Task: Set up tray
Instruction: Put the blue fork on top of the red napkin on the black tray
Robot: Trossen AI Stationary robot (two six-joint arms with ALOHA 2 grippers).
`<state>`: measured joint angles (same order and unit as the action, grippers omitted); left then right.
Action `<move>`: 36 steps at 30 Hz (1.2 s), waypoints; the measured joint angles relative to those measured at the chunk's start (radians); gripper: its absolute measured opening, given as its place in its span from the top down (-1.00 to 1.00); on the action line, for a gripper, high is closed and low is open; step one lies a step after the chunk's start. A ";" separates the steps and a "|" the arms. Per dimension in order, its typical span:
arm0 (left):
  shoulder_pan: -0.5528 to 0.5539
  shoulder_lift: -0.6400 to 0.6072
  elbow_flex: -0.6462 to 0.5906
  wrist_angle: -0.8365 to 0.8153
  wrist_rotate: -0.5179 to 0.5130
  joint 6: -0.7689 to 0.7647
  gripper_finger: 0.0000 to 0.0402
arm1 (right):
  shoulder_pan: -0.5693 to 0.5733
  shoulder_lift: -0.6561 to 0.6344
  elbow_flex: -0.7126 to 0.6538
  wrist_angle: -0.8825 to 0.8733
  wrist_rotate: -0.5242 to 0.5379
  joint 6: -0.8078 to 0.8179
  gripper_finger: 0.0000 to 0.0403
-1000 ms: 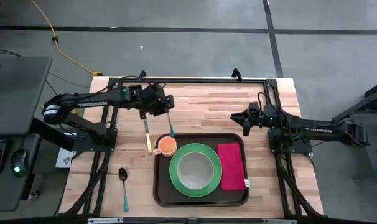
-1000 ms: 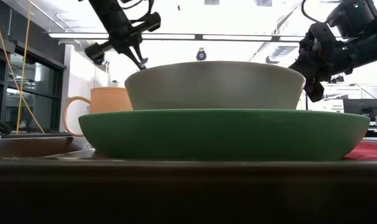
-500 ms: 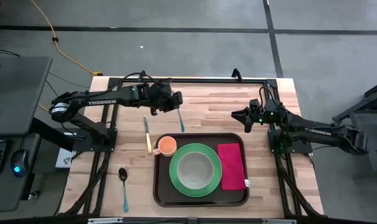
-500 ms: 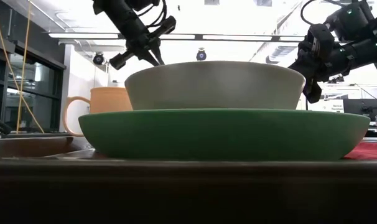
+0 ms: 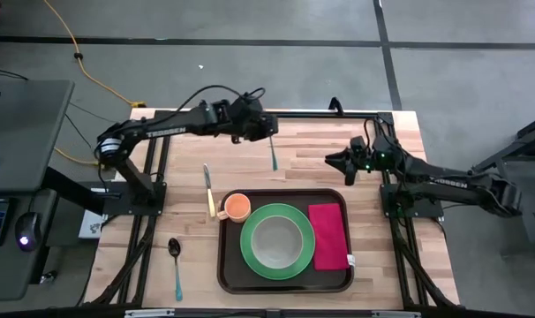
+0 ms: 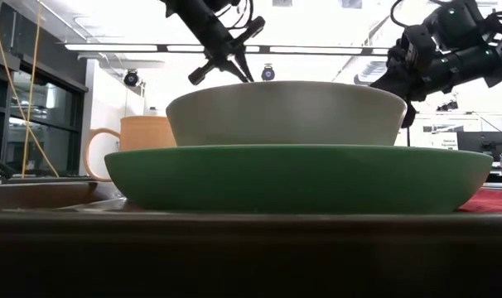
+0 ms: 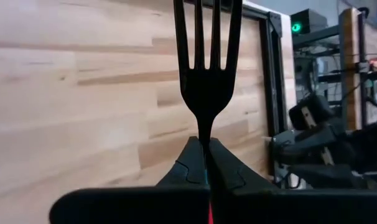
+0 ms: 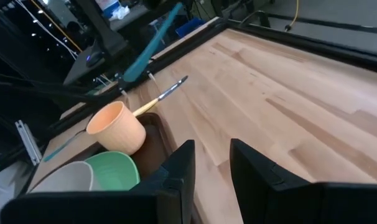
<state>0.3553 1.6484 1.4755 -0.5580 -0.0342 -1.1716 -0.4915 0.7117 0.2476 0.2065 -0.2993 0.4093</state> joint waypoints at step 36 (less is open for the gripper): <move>0.005 0.104 0.116 0.010 -0.039 0.073 0.89 | 0.000 0.397 0.296 0.064 -0.135 -0.130 0.61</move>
<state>0.3599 1.7519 1.5913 -0.5480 -0.0735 -1.0988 -0.4915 1.1090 0.5435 0.2706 -0.4346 0.2790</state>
